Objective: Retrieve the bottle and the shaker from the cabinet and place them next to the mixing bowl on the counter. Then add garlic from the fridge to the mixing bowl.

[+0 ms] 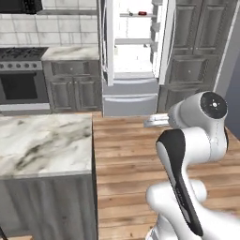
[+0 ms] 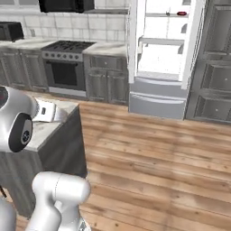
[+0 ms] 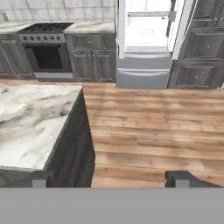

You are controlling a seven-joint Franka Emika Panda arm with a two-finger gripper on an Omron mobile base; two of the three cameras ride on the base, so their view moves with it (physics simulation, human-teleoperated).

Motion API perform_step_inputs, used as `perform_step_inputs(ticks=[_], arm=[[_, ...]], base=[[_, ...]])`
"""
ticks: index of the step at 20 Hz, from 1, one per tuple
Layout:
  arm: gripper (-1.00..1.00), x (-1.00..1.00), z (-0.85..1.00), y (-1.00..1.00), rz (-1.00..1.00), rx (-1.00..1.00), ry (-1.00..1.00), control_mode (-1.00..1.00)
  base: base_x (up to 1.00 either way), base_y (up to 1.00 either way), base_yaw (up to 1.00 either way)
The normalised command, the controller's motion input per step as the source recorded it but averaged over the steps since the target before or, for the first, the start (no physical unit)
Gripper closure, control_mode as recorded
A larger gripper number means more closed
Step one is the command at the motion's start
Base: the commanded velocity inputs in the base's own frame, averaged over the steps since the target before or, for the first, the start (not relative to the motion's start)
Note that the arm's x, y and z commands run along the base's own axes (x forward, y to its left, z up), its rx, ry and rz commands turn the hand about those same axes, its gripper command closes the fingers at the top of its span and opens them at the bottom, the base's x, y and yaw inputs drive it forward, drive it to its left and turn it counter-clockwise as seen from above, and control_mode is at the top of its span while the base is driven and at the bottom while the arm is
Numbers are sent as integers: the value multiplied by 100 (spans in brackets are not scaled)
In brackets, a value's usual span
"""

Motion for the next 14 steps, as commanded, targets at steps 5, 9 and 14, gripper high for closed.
perform_step_inputs(ticks=[5,9,14], arm=[[-100,0,0,0,0,0,0,100],[-100,0,0,0,0,0,0,100],[-100,0,0,0,0,0,0,100]], base=[[100,-74,-5],[100,-85,-26],[100,-34,-36]])
